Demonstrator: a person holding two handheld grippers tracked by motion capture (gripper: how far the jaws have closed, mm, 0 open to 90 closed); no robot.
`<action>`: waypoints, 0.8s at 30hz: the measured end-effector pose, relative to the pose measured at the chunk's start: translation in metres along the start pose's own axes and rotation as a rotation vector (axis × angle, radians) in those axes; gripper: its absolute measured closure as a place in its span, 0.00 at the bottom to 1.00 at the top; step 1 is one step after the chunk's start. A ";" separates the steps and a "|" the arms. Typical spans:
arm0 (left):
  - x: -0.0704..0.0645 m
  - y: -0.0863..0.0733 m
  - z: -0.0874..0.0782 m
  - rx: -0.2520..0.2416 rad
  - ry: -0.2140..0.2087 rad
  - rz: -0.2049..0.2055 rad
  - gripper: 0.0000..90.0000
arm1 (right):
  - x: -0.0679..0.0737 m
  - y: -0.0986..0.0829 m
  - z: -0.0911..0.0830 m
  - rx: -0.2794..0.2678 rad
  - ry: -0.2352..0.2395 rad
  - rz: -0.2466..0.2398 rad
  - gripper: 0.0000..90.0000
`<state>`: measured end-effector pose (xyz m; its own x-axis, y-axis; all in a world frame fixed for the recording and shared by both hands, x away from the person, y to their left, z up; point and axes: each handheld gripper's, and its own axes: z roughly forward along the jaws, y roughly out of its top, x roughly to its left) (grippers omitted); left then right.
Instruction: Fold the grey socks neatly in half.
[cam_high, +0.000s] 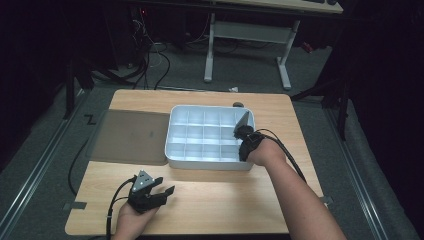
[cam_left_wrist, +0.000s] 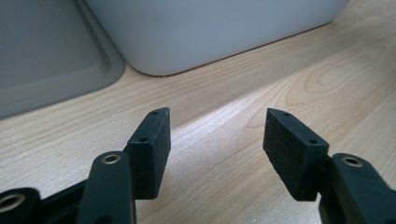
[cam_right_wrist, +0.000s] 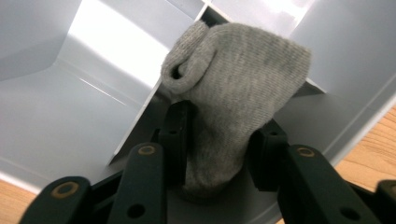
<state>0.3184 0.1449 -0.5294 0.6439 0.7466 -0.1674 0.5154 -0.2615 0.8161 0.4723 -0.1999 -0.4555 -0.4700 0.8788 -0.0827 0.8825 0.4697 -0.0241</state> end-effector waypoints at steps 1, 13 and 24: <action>0.000 0.000 0.000 0.000 0.000 0.000 0.47 | 0.001 0.000 0.000 0.003 0.000 0.006 0.70; 0.000 0.000 0.000 -0.001 -0.002 -0.001 0.47 | 0.000 -0.001 -0.002 -0.005 0.017 -0.007 0.63; 0.001 0.000 0.000 -0.002 -0.003 -0.005 0.47 | 0.000 -0.003 -0.008 -0.018 0.030 -0.003 0.59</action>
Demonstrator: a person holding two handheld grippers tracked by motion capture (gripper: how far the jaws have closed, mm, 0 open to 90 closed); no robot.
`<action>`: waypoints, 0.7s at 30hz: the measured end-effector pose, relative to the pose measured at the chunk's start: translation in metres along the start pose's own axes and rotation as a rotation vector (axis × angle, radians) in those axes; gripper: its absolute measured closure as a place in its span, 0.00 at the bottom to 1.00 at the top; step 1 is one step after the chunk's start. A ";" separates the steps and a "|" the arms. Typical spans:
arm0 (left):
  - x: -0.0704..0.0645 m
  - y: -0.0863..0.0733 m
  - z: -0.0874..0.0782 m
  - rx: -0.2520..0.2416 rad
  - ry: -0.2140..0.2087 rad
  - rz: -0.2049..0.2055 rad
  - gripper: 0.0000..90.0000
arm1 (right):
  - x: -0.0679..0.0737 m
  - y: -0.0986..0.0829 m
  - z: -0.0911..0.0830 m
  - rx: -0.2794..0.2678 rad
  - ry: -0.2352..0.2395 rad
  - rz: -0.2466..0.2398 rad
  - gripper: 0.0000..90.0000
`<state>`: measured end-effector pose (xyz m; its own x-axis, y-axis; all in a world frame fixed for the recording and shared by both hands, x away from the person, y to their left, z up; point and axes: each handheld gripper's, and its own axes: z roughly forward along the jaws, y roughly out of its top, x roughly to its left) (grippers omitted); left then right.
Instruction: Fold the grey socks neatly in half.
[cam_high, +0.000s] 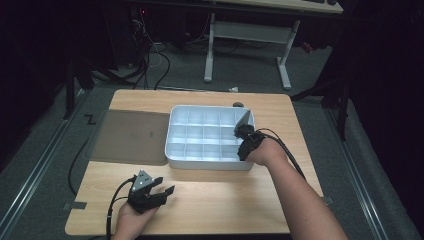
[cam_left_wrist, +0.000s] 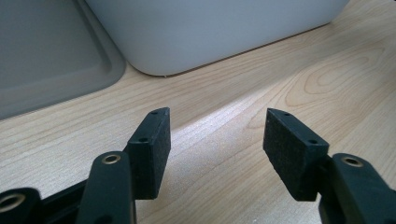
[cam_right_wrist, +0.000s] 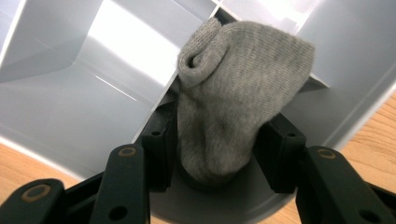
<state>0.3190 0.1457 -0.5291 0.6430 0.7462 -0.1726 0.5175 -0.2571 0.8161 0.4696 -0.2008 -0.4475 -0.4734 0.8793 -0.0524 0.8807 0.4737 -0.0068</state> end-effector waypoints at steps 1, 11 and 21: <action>0.000 0.000 0.000 0.000 0.000 -0.001 0.47 | 0.000 0.000 -0.001 -0.001 -0.001 0.007 0.59; 0.000 0.000 0.000 0.002 -0.002 0.001 0.47 | -0.003 -0.004 -0.019 -0.031 0.009 0.019 0.55; 0.000 0.000 0.001 0.006 -0.003 0.003 0.47 | -0.009 0.002 -0.038 -0.068 0.022 0.017 0.67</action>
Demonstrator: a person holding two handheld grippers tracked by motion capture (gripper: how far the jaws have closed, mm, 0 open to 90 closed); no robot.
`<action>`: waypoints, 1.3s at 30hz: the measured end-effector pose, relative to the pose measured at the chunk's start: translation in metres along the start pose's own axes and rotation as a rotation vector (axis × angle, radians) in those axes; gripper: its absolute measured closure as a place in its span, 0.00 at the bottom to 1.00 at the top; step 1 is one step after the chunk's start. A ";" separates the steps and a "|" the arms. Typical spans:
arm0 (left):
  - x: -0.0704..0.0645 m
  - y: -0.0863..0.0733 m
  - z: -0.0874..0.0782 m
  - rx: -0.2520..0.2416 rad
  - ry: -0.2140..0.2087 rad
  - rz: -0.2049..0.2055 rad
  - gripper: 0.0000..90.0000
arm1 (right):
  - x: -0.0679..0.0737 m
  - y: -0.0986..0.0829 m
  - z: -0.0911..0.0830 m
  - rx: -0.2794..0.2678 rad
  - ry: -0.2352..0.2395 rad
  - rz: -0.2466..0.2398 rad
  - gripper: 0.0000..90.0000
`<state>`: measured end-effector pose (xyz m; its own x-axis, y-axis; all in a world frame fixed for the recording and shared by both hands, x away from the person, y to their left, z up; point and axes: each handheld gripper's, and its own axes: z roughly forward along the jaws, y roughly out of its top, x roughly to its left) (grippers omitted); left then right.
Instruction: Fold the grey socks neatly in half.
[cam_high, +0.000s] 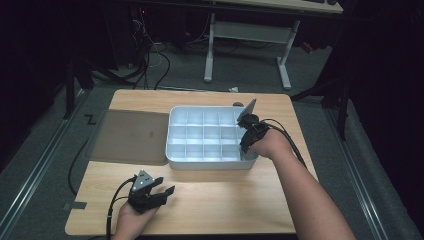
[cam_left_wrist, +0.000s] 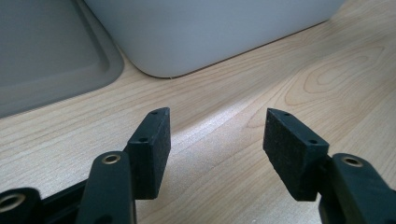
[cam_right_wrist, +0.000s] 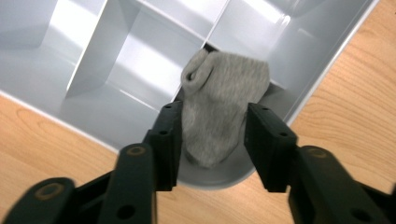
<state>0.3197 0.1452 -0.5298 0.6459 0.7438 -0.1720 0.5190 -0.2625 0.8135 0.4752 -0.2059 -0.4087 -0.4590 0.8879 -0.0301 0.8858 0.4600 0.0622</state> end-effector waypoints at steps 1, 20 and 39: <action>0.000 0.000 0.000 -0.001 0.000 -0.001 0.47 | 0.000 0.002 0.000 0.000 -0.003 0.009 0.74; 0.001 -0.001 0.000 0.002 -0.001 -0.003 0.47 | 0.002 0.017 0.012 0.014 -0.067 -0.019 1.00; 0.000 -0.001 0.001 0.009 -0.009 -0.005 0.47 | 0.001 0.021 0.036 0.079 -0.128 -0.037 1.00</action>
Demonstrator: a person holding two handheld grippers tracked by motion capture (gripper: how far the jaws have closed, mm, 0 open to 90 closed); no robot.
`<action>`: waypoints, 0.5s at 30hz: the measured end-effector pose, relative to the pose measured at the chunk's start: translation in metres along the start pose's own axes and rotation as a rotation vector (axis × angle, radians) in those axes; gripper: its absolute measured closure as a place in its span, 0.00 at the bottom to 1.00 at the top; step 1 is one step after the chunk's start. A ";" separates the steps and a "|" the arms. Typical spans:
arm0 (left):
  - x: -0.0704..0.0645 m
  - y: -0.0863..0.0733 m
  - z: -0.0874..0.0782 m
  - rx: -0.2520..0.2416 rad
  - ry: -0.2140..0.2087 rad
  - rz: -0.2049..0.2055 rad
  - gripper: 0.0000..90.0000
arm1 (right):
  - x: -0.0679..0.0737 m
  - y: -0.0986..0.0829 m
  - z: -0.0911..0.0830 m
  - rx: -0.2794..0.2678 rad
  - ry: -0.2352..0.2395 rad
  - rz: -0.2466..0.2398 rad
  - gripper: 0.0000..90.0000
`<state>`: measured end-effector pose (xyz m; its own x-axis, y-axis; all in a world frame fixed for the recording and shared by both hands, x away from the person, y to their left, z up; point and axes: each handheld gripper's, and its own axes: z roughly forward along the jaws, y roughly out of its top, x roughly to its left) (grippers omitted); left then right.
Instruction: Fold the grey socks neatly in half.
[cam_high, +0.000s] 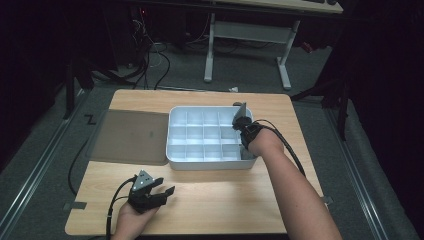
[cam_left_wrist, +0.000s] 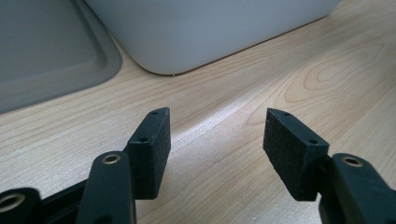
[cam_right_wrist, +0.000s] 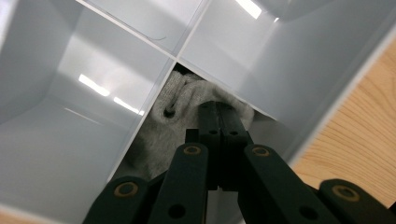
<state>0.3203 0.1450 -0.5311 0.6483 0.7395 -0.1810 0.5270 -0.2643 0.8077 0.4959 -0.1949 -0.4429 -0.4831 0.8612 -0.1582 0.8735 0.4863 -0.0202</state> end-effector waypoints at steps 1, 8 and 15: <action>0.000 0.000 0.000 0.000 -0.001 0.000 0.47 | 0.001 0.001 0.004 0.013 -0.002 -0.010 1.00; 0.001 0.000 0.000 -0.002 -0.002 -0.002 0.47 | 0.008 0.010 0.025 0.055 -0.026 -0.016 1.00; 0.000 0.000 0.000 0.000 -0.006 -0.001 0.47 | 0.006 0.005 0.017 0.022 -0.012 0.011 0.98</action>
<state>0.3205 0.1451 -0.5309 0.6511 0.7360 -0.1855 0.5279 -0.2635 0.8074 0.4985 -0.1901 -0.4612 -0.4732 0.8644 -0.1699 0.8798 0.4736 -0.0405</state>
